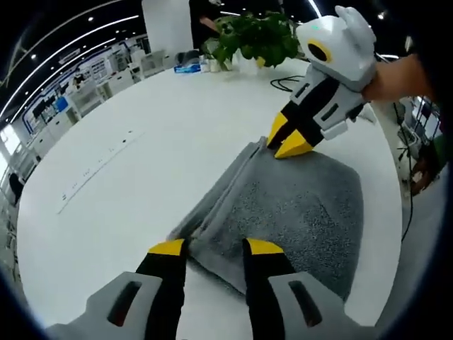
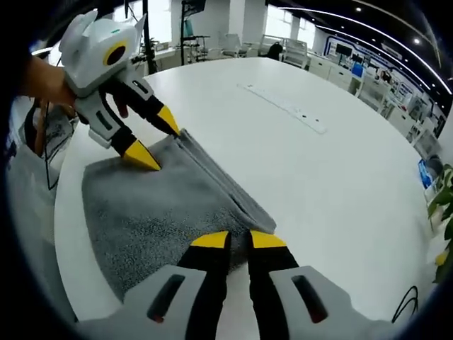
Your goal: Fold the towel on the table until its edges align and the towel forms a compact rectangular stack.
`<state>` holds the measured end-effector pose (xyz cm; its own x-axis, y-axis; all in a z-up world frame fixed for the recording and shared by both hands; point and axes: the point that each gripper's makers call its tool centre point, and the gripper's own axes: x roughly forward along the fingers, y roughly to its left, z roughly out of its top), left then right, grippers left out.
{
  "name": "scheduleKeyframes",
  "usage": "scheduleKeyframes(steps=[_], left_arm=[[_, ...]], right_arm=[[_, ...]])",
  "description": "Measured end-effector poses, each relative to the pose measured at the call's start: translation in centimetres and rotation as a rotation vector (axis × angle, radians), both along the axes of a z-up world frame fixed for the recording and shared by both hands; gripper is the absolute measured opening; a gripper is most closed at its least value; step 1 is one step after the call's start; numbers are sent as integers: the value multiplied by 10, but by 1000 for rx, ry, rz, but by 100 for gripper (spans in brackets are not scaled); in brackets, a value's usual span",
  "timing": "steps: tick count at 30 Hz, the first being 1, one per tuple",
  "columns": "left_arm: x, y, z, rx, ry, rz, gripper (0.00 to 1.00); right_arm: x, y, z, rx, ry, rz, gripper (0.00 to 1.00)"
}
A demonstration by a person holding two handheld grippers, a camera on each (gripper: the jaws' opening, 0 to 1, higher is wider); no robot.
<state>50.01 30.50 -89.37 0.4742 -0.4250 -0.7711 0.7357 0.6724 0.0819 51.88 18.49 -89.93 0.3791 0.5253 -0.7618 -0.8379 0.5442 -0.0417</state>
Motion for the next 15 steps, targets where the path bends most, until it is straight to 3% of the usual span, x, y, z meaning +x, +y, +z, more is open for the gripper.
scheduleKeyframes(steps=[4,7,10,13,15], left_arm=[[2,1,-5,-51,30,56,32],[2,1,-2,-50,34,62,32],[1,3,7,-50,3,66,33],[-3,2,20,-107,-35,90,34],[-8,1,23,-125,-37,89,34]], right_arm=[[1,-1,-2,19,3,-20,8],[0,-2,2,32,-12,-27,8],[-2,-2,12,55,-30,-29,11],[-9,0,25,107,-61,-32,18],[-16,0,27,112,-64,-23,17]])
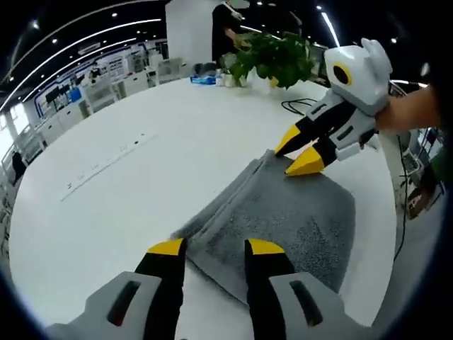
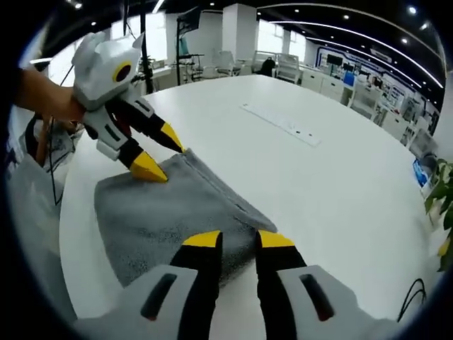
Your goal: Fold the towel on the table until its edges align and the towel forms a compact rectangular stack.
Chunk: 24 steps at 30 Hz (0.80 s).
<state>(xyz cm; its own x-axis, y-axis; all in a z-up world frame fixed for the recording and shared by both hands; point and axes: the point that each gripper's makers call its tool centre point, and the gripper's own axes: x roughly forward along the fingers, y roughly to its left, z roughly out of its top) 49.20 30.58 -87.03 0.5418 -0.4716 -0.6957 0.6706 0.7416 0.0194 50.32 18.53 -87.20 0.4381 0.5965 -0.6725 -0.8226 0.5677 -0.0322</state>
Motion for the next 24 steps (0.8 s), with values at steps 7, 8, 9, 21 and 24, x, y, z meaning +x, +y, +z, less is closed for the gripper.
scheduleKeyframes(steps=[7,8,9,21,24], left_arm=[[-15,-5,9,-37,-5,-30,35],[-19,-9,12,-59,2,-47,36],[-24,-14,12,-82,19,-66,40],[-75,-22,-1,-38,65,-215,50],[-71,-8,-12,54,45,-219,52]], right_arm=[[-26,-3,7,9,5,46,19],[-30,-2,10,27,8,50,20],[-34,-1,12,43,17,55,21],[-82,1,-2,26,45,156,30],[-80,-4,-9,-22,33,158,32]])
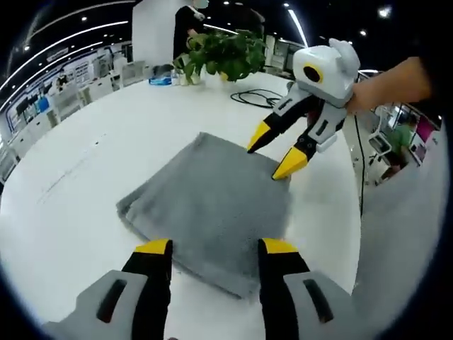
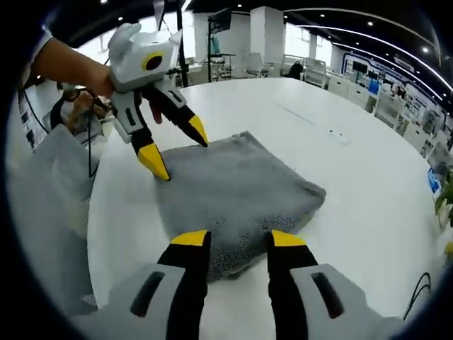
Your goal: Fold the towel on the table until its edges align and the towel forms a compact rectangular stack.
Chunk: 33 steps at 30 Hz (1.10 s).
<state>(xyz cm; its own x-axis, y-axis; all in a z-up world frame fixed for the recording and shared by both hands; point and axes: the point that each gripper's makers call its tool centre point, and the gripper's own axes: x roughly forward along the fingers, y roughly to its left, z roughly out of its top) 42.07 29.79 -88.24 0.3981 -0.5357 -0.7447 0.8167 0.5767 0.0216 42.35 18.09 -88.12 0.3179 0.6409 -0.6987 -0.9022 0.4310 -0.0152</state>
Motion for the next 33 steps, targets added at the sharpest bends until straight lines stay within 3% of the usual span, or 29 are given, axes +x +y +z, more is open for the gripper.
scheduleKeyframes(steps=[3,8,13,16,20,23,25,30,33], left_arm=[[5,3,-7,18,2,42,58],[2,1,-8,42,-9,24,56],[9,8,8,-10,-23,112,56],[15,14,13,-35,-34,176,50],[23,25,11,-90,1,301,50],[23,30,-1,-83,59,364,51],[23,26,-7,-129,110,415,50],[23,22,-21,-162,183,459,47],[26,19,-27,-172,207,457,42]], right_arm=[[-2,0,-7,-47,-40,48,32],[-1,1,-2,-44,-20,1,32],[11,-4,11,9,-63,-86,31],[18,-7,13,64,-45,-177,28],[23,-9,4,109,20,-277,29],[25,-8,-1,130,45,-313,30],[29,-9,-7,159,79,-365,30],[29,-15,-20,158,144,-424,33],[26,-12,-21,165,145,-408,30]])
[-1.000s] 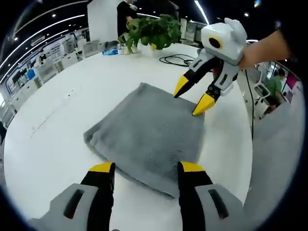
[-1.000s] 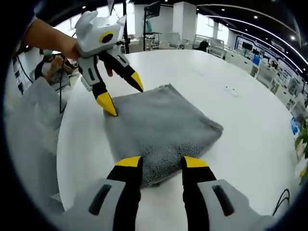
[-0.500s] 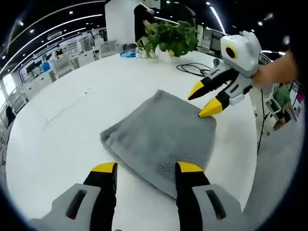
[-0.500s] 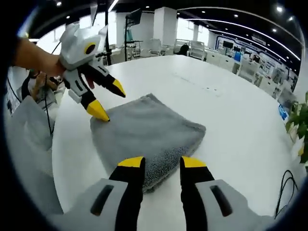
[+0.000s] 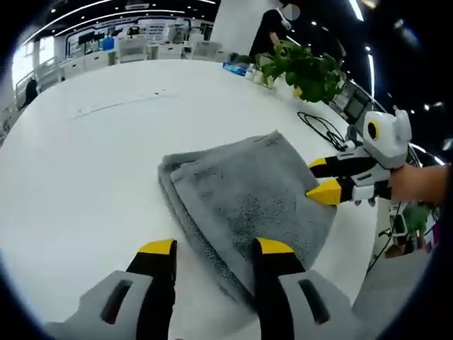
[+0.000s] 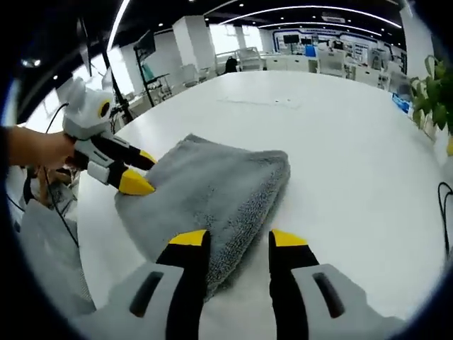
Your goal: Fold the towel on the table until its edges align and the towel forms a compact rectangular stack.
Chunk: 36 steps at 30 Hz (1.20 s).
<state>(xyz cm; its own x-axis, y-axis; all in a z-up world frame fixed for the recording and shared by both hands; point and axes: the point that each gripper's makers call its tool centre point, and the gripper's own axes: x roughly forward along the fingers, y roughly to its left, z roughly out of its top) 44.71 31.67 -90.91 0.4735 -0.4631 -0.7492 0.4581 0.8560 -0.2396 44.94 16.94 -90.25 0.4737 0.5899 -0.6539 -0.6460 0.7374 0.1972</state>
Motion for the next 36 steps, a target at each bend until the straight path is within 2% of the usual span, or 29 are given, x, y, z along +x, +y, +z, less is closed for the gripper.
scheduleKeyframes(steps=[3,11,20,26,30,36], left_arm=[[2,-4,-2,-17,17,-19,37],[13,-4,-3,-10,-3,-45,35],[35,-4,-2,5,-13,-38,34],[57,-3,-1,53,-40,-66,33],[70,0,-2,60,-40,-66,33],[81,0,0,96,-65,-101,31]], right_arm=[[-3,5,-2,16,23,-2,25],[5,6,-7,39,29,-48,23],[34,10,-5,-18,-35,-18,21],[52,13,-6,-19,-40,-37,21],[62,14,-5,-23,-46,-42,21],[73,17,-5,-27,-51,-41,21]])
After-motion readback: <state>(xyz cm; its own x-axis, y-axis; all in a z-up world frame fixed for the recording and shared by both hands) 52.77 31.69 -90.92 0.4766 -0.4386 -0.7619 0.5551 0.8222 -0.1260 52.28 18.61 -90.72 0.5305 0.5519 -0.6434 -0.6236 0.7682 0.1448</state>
